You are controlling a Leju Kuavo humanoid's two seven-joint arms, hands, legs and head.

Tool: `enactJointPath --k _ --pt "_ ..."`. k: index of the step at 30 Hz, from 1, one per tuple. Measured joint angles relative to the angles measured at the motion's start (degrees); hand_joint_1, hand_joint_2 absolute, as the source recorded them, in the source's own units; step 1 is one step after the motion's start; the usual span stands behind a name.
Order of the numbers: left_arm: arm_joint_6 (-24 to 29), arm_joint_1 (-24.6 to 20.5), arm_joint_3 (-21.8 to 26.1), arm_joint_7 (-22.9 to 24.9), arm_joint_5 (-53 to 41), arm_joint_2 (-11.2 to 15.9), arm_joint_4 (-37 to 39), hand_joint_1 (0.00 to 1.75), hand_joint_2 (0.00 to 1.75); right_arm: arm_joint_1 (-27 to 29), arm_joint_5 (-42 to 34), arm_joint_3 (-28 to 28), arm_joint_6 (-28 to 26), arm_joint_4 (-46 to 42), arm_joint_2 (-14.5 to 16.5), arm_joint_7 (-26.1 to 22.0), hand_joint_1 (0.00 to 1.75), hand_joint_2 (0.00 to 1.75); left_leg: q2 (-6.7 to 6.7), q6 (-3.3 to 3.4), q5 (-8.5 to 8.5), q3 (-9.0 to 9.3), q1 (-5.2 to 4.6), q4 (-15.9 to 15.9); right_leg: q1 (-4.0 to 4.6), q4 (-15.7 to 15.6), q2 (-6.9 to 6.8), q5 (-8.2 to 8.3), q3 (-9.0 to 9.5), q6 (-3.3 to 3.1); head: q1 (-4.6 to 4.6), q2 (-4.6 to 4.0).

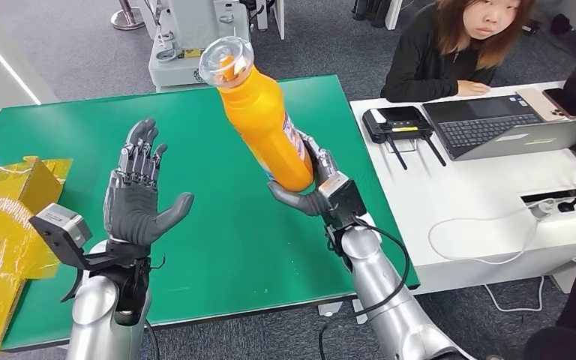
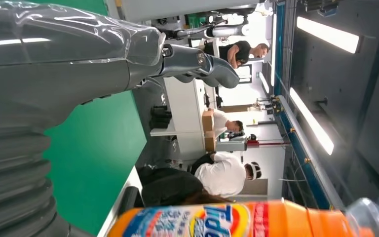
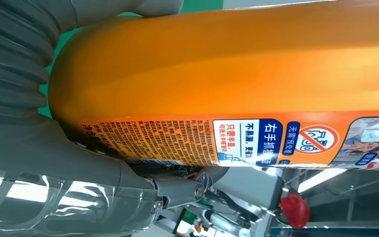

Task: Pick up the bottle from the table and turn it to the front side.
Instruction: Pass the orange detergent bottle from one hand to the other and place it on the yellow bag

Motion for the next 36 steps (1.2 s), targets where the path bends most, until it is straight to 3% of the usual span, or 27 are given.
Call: enactJointPath --k 10,25,36 --pt "-2.67 -2.93 -0.91 1.58 1.80 -1.32 3.59 0.00 1.75 -6.13 1.62 -0.01 -0.68 9.06 1.15 -1.70 1.75 1.75 0.00 0.00 0.00 -0.04 0.00 0.01 -0.01 -0.01 0.00 0.00 -0.04 0.00 0.01 0.00" --pt "-6.24 -7.46 -2.72 1.56 3.66 -4.21 10.95 0.00 1.75 -10.38 4.33 0.51 -2.42 15.58 2.56 -2.59 1.75 1.75 0.00 0.00 0.00 -0.07 0.00 0.03 -0.01 0.00 0.01 0.00 -0.05 0.00 0.00 0.00" --pt "-2.92 -9.93 -2.73 0.83 -0.23 -5.61 14.78 0.00 1.75 -11.47 5.81 0.80 -4.17 18.29 3.62 -2.35 1.75 1.75 -0.01 0.00 0.00 -0.08 0.00 0.03 0.00 0.00 0.00 0.01 -0.07 0.00 -0.01 0.00"
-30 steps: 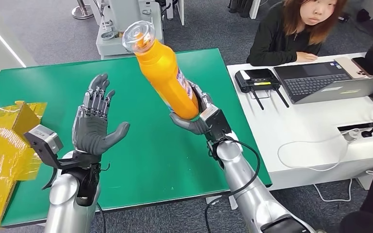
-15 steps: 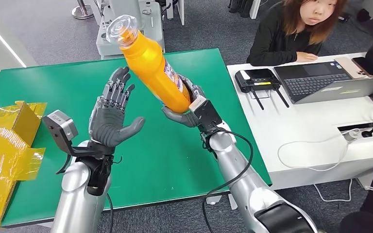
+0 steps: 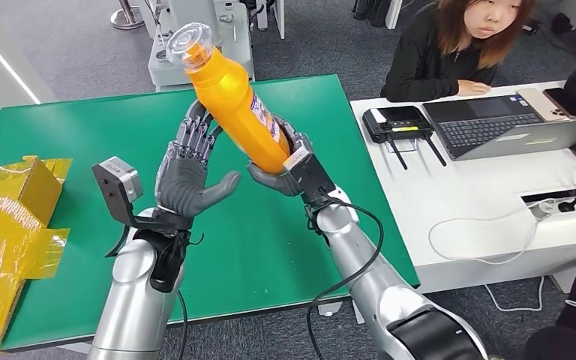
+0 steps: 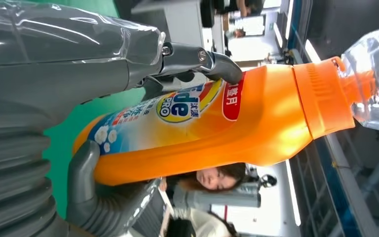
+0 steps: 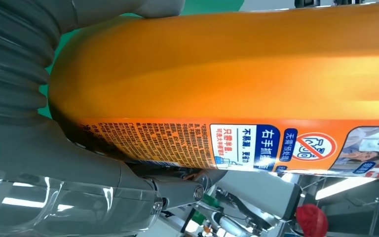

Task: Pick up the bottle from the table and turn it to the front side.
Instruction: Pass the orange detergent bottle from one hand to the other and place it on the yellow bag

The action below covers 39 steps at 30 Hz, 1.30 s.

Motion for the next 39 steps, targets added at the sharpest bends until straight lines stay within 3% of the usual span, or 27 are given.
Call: enactJointPath --k 8,14,23,34,39 --pt "13.97 -4.53 0.18 -2.32 -11.22 -0.46 7.41 0.00 1.75 0.07 1.48 0.68 0.01 0.05 0.24 0.46 1.75 1.75 0.00 0.00 0.00 -0.02 0.00 0.00 0.00 0.00 0.00 0.01 0.00 0.01 0.00 0.00" --pt "17.06 -7.81 1.80 -3.39 -11.32 -0.48 13.87 0.00 1.75 -0.04 1.55 1.13 0.61 0.29 0.66 0.57 1.75 1.75 -0.02 0.00 0.01 -0.04 0.00 0.00 0.00 0.01 -0.02 0.01 0.00 0.01 0.00 0.00" --pt "12.86 -9.44 2.83 -4.44 -5.23 -0.52 18.10 0.00 1.75 -0.79 2.28 1.83 1.37 1.65 1.02 0.59 1.75 1.75 -0.04 0.00 0.01 -0.07 0.00 0.00 0.00 0.01 -0.03 0.01 -0.01 0.01 0.00 0.00" --pt "-0.20 -9.48 4.13 0.84 11.03 -0.42 18.35 0.00 1.75 -0.26 4.27 4.20 -1.76 2.52 1.27 1.63 1.75 1.75 -0.03 0.00 0.01 -0.07 0.00 0.00 0.00 0.01 -0.02 0.01 -0.03 0.01 0.00 0.00" --pt "-2.47 -9.52 5.21 1.91 14.49 0.21 17.39 0.00 1.75 1.59 5.46 4.32 -3.19 2.17 1.14 2.44 1.75 1.75 -0.02 0.00 0.01 -0.07 0.00 0.00 0.00 0.01 -0.01 0.01 -0.04 0.01 0.01 0.00"
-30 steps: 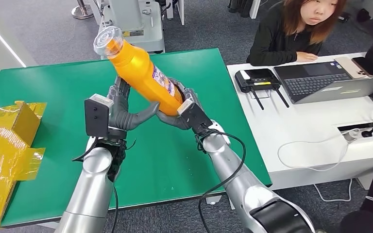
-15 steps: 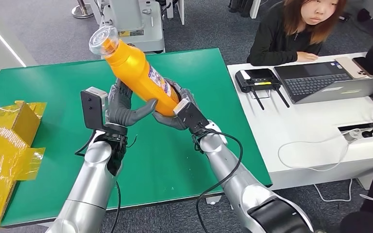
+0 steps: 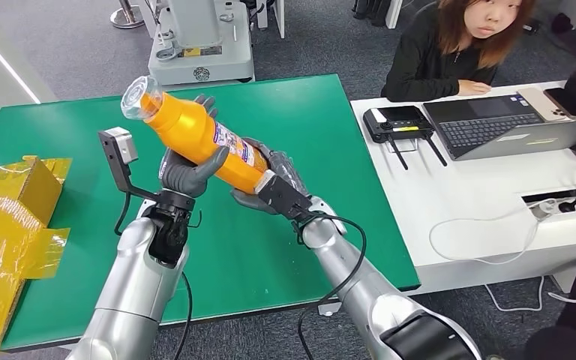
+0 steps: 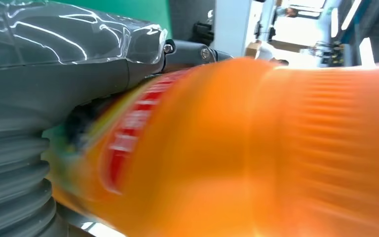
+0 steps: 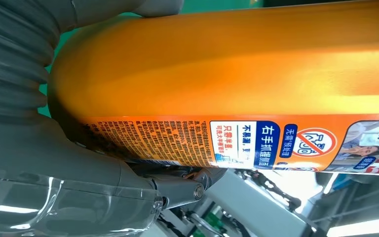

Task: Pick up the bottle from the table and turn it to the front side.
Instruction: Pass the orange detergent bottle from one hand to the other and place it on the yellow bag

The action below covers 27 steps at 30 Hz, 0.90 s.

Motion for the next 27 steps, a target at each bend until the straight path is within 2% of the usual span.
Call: enactJointPath --k 9,10,13,14,27 --pt "0.81 -0.82 0.97 0.08 -1.26 1.25 -3.38 0.00 1.75 2.85 1.05 -0.02 -1.63 -0.43 -0.98 0.89 1.75 1.75 0.00 0.00 0.00 0.00 0.00 0.00 0.00 0.00 0.00 0.00 0.00 0.00 -0.01 0.00" --pt "1.19 -0.97 0.98 0.01 -1.55 1.38 -3.56 0.12 1.75 3.02 1.14 -0.02 -1.62 -0.43 -1.07 0.89 1.75 1.75 0.00 0.00 0.00 -0.01 0.00 0.00 0.00 0.00 0.00 0.00 0.00 0.00 -0.01 0.00" --pt "2.69 -1.73 0.99 -0.45 -2.52 1.83 -3.78 1.43 1.75 3.24 1.83 -0.04 -1.44 -0.37 -1.18 0.83 1.75 1.75 0.00 0.01 0.00 -0.01 0.00 0.00 0.00 0.00 0.00 0.00 0.00 0.00 -0.01 0.00" --pt "3.04 -2.02 0.99 -0.67 -2.73 2.00 -3.78 1.75 1.75 3.25 2.03 -0.07 -1.38 -0.32 -1.19 0.77 1.75 1.75 0.00 0.01 0.01 -0.01 0.00 0.00 0.00 0.00 0.00 0.01 0.00 0.00 -0.01 0.00" --pt "2.82 -2.50 0.99 -2.56 -1.87 3.02 -3.14 1.75 1.75 1.51 2.91 -0.84 -0.58 1.91 -1.18 -0.76 1.75 1.75 -0.01 0.01 0.01 -0.03 0.00 0.00 0.00 0.00 -0.01 0.01 0.00 0.00 -0.01 0.00"
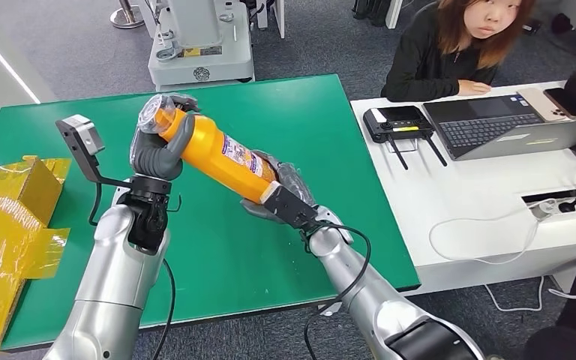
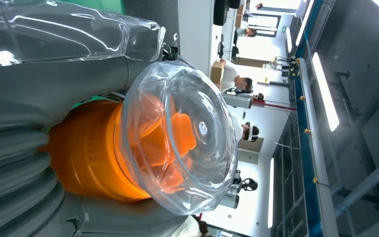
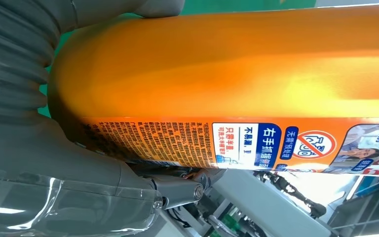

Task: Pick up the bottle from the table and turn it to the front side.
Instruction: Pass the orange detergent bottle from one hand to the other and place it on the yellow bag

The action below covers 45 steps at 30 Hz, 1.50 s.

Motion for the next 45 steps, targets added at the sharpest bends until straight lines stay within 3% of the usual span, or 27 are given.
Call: enactJointPath --k 9,10,13,14,15,35,45 --pt "-2.23 0.18 0.00 0.38 -0.10 0.29 0.15 1.75 1.75 -0.76 -0.18 -0.08 0.03 1.63 0.00 -1.45 1.75 1.75 -0.01 0.00 0.00 -0.01 0.00 0.00 0.00 0.00 -0.01 0.00 0.00 0.00 0.01 0.00" --pt "-2.92 0.16 0.00 0.51 -0.08 0.31 0.23 1.75 1.75 -0.82 -0.19 -0.10 0.02 1.81 0.00 -1.74 1.62 1.75 -0.01 0.00 0.00 -0.01 0.00 0.00 0.00 0.00 -0.01 0.00 0.00 0.00 0.00 0.00" --pt "-4.37 0.07 0.00 0.51 -0.26 0.32 0.62 1.75 1.75 -0.87 -0.24 -0.19 -0.24 2.19 -0.02 -2.39 0.38 1.75 -0.01 0.00 0.00 -0.01 0.00 0.00 0.00 0.00 -0.01 0.00 -0.01 0.00 -0.01 0.00" --pt "-4.70 -0.03 0.00 0.39 -0.42 0.32 0.85 1.75 1.75 -0.87 -0.35 -0.20 -0.40 2.24 -0.03 -2.63 0.07 1.75 -0.01 0.00 0.00 -0.01 0.00 0.00 0.00 0.00 -0.01 0.00 -0.01 0.00 0.00 0.00" --pt "-4.99 -0.17 0.00 0.27 -0.65 0.32 1.16 1.75 1.75 -0.89 -0.55 -0.21 -0.56 2.26 -0.03 -2.94 0.00 1.75 0.00 0.00 0.00 0.00 0.00 0.00 0.00 0.00 0.00 0.00 -0.01 0.00 0.00 0.00" --pt "-4.40 -0.98 0.00 -1.61 -2.90 1.22 5.58 1.75 1.75 -1.15 -2.56 -0.69 0.14 1.73 -0.07 -5.58 0.00 1.75 0.02 0.00 0.00 -0.01 0.00 0.01 0.00 0.00 0.02 0.01 -0.03 0.00 0.01 0.00" --pt "6.80 1.35 -2.44 -5.84 -24.07 2.73 1.03 1.75 1.75 2.37 -6.12 -0.73 2.44 -6.42 -0.22 -7.47 0.00 1.75 0.04 0.00 0.00 -0.02 0.00 0.01 0.00 0.00 0.05 0.00 -0.07 0.01 0.01 0.00"
